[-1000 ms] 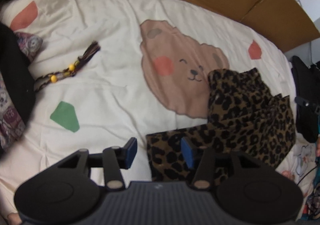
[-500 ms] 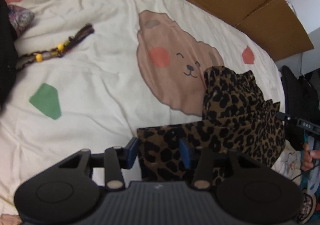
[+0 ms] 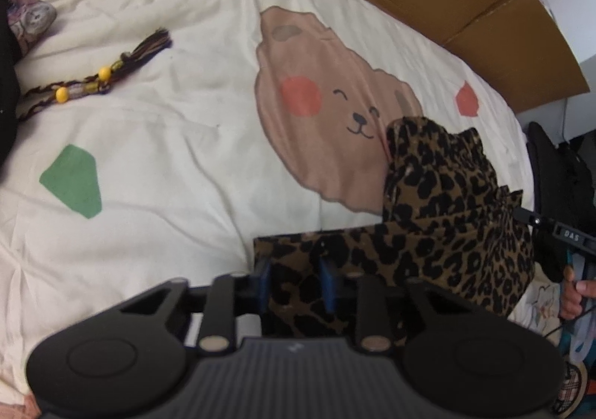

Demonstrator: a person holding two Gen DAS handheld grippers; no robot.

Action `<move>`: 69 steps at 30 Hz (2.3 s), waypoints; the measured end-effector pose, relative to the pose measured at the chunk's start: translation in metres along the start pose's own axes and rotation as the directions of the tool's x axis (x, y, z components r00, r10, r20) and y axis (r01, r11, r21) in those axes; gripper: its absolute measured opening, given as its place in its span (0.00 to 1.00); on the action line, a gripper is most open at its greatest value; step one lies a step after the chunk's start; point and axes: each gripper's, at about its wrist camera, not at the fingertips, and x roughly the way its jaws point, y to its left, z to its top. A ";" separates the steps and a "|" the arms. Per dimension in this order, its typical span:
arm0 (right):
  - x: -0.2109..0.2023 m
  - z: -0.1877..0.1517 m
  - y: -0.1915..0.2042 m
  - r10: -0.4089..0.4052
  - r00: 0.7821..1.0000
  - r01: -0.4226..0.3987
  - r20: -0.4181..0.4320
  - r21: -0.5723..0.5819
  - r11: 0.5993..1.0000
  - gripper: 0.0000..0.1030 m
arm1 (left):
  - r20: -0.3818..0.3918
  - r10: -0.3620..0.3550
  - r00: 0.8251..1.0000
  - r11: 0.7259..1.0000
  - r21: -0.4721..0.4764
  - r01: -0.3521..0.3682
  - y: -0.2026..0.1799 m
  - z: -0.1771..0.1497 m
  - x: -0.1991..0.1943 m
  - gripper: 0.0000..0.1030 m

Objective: Fold clothes

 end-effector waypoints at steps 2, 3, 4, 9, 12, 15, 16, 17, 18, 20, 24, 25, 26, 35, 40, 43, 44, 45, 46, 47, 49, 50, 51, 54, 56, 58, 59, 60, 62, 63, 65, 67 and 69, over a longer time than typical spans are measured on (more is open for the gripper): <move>0.000 0.002 0.001 0.007 1.000 -0.007 -0.001 -0.008 1.000 0.35 | 0.000 -0.011 1.000 1.000 -0.003 0.011 0.001 0.001 0.000 0.10; 0.000 0.003 0.001 0.012 1.000 -0.012 0.001 -0.011 1.000 0.29 | 0.002 -0.016 1.000 1.000 -0.005 0.016 0.002 0.001 -0.001 0.08; 0.000 0.004 0.001 0.013 1.000 -0.013 0.007 -0.015 1.000 0.18 | 0.010 -0.015 1.000 1.000 -0.002 0.015 0.001 0.001 -0.003 0.07; -0.007 0.007 0.006 0.024 0.999 -0.022 0.047 -0.042 0.999 0.01 | 0.054 0.002 0.999 1.000 0.006 -0.002 0.002 0.000 -0.015 0.04; -0.013 0.009 0.009 0.017 0.997 -0.014 0.076 -0.048 0.999 0.01 | 0.069 0.002 0.998 1.000 -0.002 -0.002 0.003 -0.003 -0.021 0.04; -0.014 0.010 0.011 0.011 0.996 -0.006 0.089 -0.055 0.998 0.01 | 0.071 0.006 0.997 1.000 0.001 -0.006 0.003 -0.003 -0.021 0.04; -0.014 0.010 0.011 0.009 0.996 -0.004 0.091 -0.055 0.998 0.01 | 0.071 0.007 0.997 1.000 0.001 -0.007 0.003 -0.003 -0.021 0.04; -0.013 0.010 0.011 0.007 0.996 -0.002 0.092 -0.055 0.998 0.01 | 0.070 0.010 0.997 1.000 0.000 -0.010 0.003 -0.003 -0.020 0.04; -0.010 0.010 0.011 0.002 0.996 0.003 0.088 -0.058 0.998 0.01 | 0.069 0.017 0.997 1.000 0.006 -0.018 0.003 -0.004 -0.018 0.04; -0.003 0.009 0.011 -0.008 0.997 0.013 0.078 -0.065 0.998 0.01 | 0.068 0.032 0.997 0.999 0.023 -0.034 0.001 -0.004 -0.013 0.04; 0.012 0.007 0.012 -0.028 0.998 0.033 0.060 -0.077 0.996 0.01 | 0.052 0.059 0.997 0.997 0.039 -0.061 -0.001 -0.002 -0.002 0.04; 0.015 0.007 0.015 -0.040 0.998 0.046 0.057 -0.099 0.994 0.01 | 0.048 0.066 0.997 0.997 0.043 -0.068 -0.002 -0.002 0.000 0.04; 0.018 0.006 0.018 -0.053 0.997 0.059 0.054 -0.122 0.991 0.01 | 0.045 0.073 0.996 0.996 0.047 -0.075 -0.002 -0.002 0.001 0.05; 0.019 0.011 0.023 -0.107 0.994 0.108 0.018 -0.141 0.984 0.33 | 0.018 0.132 0.991 0.988 0.084 -0.133 -0.009 -0.003 0.009 0.33; 0.023 0.011 0.018 -0.086 0.996 0.083 -0.015 -0.127 0.988 0.37 | 0.008 0.162 0.987 0.981 0.108 -0.162 -0.013 -0.003 0.015 0.33; 0.030 0.011 0.021 -0.085 0.996 0.080 -0.031 -0.144 0.986 0.37 | 0.017 0.168 0.986 0.979 0.115 -0.169 -0.015 -0.004 0.018 0.34; 0.032 0.011 0.021 -0.083 0.996 0.077 -0.035 -0.151 0.986 0.37 | 0.021 0.172 0.985 0.977 0.121 -0.173 -0.016 -0.004 0.018 0.34; 0.035 0.011 0.022 -0.082 0.996 0.075 -0.040 -0.156 0.985 0.37 | 0.025 0.176 0.984 0.976 0.128 -0.178 -0.017 -0.005 0.018 0.34; 0.037 0.011 0.021 -0.079 0.996 0.071 -0.043 -0.159 0.985 0.37 | 0.029 0.181 0.983 0.973 0.141 -0.183 -0.019 -0.005 0.018 0.34; 0.039 0.011 0.021 -0.074 0.996 0.067 -0.043 -0.161 0.985 0.37 | 0.032 0.187 0.982 0.968 0.161 -0.190 -0.022 -0.005 0.019 0.33; 0.042 0.011 0.022 -0.067 0.997 0.059 -0.041 -0.166 0.984 0.38 | 0.037 0.200 0.979 0.957 0.205 -0.204 -0.027 -0.006 0.019 0.30; 0.043 0.011 0.022 -0.066 0.997 0.058 -0.040 -0.173 0.983 0.38 | 0.040 0.207 0.978 0.951 0.226 -0.211 -0.030 -0.006 0.019 0.29; 0.043 0.011 0.024 -0.067 0.997 0.059 -0.041 -0.181 0.982 0.38 | 0.044 0.214 0.976 0.945 0.243 -0.218 -0.032 -0.007 0.020 0.28; 0.045 0.012 0.027 -0.072 0.997 0.062 -0.041 -0.210 0.976 0.38 | 0.060 0.233 0.971 0.926 0.292 -0.240 -0.039 -0.010 0.021 0.24; 0.046 0.012 0.030 -0.077 0.996 0.067 -0.037 -0.233 0.970 0.37 | 0.071 0.246 0.967 0.911 0.324 -0.255 -0.043 -0.012 0.023 0.22; 0.046 0.011 0.032 -0.081 0.996 0.071 -0.031 -0.248 0.966 0.35 | 0.082 0.258 0.963 0.895 0.356 -0.270 -0.048 -0.014 0.024 0.22; 0.046 0.010 0.033 -0.082 0.996 0.072 -0.027 -0.252 0.965 0.35 | 0.088 0.264 0.961 0.886 0.371 -0.277 -0.050 -0.015 0.024 0.23; 0.046 0.010 0.033 -0.082 0.996 0.074 -0.024 -0.257 0.964 0.35 | 0.093 0.269 0.959 0.878 0.386 -0.284 -0.052 -0.016 0.025 0.23; 0.046 0.010 0.032 -0.077 0.997 0.069 -0.022 -0.248 0.966 0.36 | 0.084 0.258 0.962 0.896 0.352 -0.271 -0.048 -0.014 0.024 0.26; 0.046 0.010 0.031 -0.074 0.997 0.066 -0.023 -0.242 0.968 0.37 | 0.079 0.251 0.965 0.906 0.332 -0.263 -0.045 -0.013 0.023 0.26; 0.048 0.012 0.031 -0.069 0.997 0.061 -0.027 -0.235 0.970 0.37 | 0.069 0.237 0.969 0.924 0.291 -0.247 -0.040 -0.011 0.022 0.25; 0.049 0.013 0.033 -0.069 0.997 0.060 -0.027 -0.248 0.967 0.35 | 0.059 0.223 0.973 0.940 0.250 -0.231 -0.035 -0.009 0.021 0.25; 0.048 0.012 0.035 -0.063 0.998 0.055 -0.023 -0.261 0.964 0.26 | 0.054 0.206 0.977 0.951 0.223 -0.213 -0.030 -0.008 0.019 0.19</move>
